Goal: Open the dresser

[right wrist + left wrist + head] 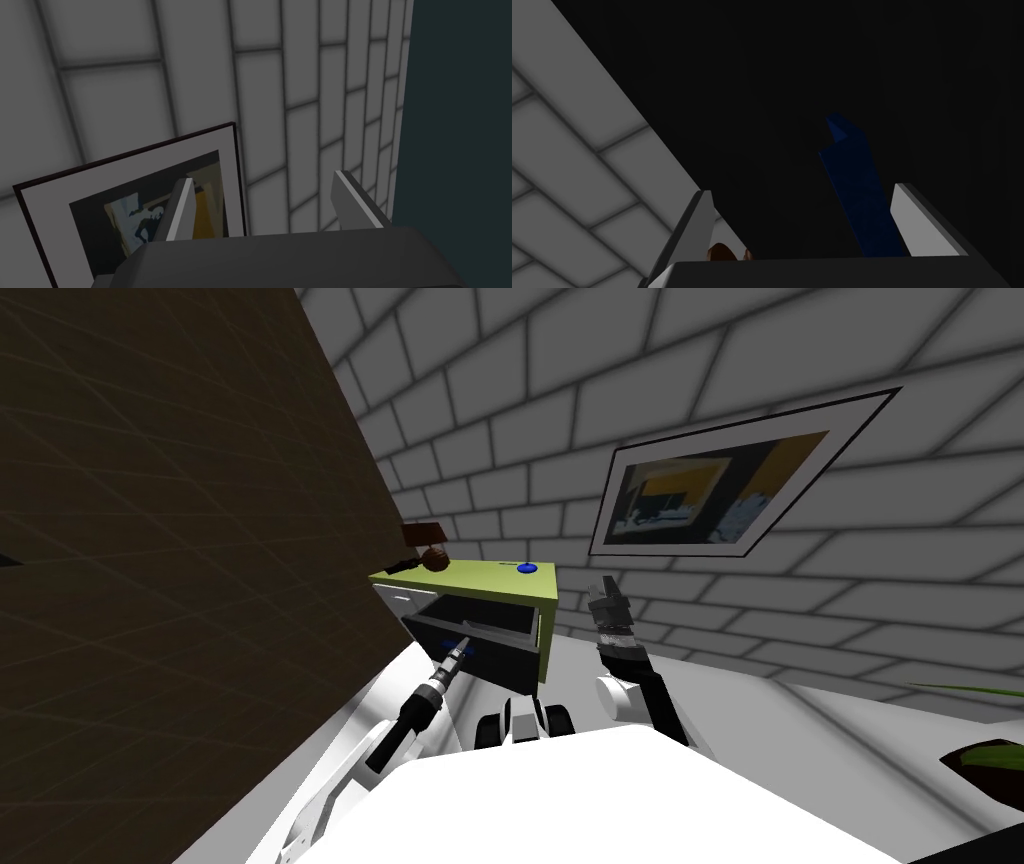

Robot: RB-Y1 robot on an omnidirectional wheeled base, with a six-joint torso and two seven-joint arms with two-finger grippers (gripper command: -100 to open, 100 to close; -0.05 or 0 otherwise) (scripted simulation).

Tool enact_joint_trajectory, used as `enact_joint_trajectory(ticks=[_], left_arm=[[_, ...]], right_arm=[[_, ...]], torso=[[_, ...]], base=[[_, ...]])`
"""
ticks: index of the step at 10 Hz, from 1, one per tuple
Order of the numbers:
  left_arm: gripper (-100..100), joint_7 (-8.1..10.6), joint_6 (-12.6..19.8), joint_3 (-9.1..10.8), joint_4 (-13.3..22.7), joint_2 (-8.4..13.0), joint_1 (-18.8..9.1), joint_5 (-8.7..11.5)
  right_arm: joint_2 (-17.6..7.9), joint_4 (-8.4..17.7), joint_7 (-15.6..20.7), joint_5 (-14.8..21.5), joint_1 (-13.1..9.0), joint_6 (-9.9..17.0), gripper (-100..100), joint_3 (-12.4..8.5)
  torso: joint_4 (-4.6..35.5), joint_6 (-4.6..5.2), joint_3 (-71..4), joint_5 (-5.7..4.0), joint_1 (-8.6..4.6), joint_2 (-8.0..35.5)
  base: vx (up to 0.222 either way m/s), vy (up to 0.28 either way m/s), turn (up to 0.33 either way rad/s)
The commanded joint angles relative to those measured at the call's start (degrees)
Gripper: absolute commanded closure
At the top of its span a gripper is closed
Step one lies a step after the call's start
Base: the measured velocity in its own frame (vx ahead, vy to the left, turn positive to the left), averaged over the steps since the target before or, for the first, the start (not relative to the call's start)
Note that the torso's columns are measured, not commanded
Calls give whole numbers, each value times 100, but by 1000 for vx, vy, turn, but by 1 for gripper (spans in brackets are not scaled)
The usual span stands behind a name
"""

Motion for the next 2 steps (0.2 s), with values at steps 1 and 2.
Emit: enact_joint_trajectory(ticks=[1,2], left_arm=[[0,0,6,-2,7,0,2,0],[0,1,10,-3,12,0,4,0]], right_arm=[[0,0,0,0,0,0,0,0],[0,0,0,0,0,0,0,0]], torso=[[-3,0,2,7,8,-2],[-6,0,2,11,14,-4]], base=[[0,0,0],[0,0,0]])
